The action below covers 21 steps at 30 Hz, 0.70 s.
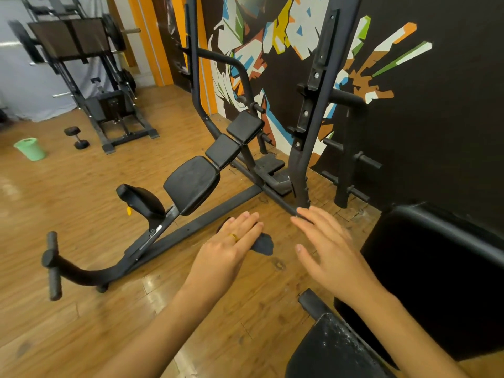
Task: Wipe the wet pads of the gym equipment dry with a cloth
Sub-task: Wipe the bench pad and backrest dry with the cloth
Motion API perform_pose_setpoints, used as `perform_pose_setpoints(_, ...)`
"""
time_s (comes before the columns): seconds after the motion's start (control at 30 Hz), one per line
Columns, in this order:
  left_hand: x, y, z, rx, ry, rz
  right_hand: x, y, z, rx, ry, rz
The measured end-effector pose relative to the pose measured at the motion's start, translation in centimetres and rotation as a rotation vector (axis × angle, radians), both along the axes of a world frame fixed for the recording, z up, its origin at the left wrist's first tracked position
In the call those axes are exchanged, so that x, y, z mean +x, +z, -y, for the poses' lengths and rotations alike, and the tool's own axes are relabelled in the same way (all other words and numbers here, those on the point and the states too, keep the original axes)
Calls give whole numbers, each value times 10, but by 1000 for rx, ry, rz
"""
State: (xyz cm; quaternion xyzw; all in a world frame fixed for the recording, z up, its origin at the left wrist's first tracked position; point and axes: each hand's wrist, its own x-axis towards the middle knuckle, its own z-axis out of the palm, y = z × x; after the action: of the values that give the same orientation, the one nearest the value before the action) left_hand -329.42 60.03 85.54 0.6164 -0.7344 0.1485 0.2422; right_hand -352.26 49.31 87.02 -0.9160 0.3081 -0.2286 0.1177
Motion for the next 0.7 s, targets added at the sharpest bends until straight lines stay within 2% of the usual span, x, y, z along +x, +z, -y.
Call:
perform_pose_setpoints(0.47,211,-45,-20,167,282,106,237,-62,42,-79,70,-177)
perform_pose_setpoints(0.63,299,-64,-38,248,404,142,328,-92,50,-20,124,-205)
perform_pose_setpoints(0.7,313,-68,-47,283,423,152,339,-103,46,-45,120,-201)
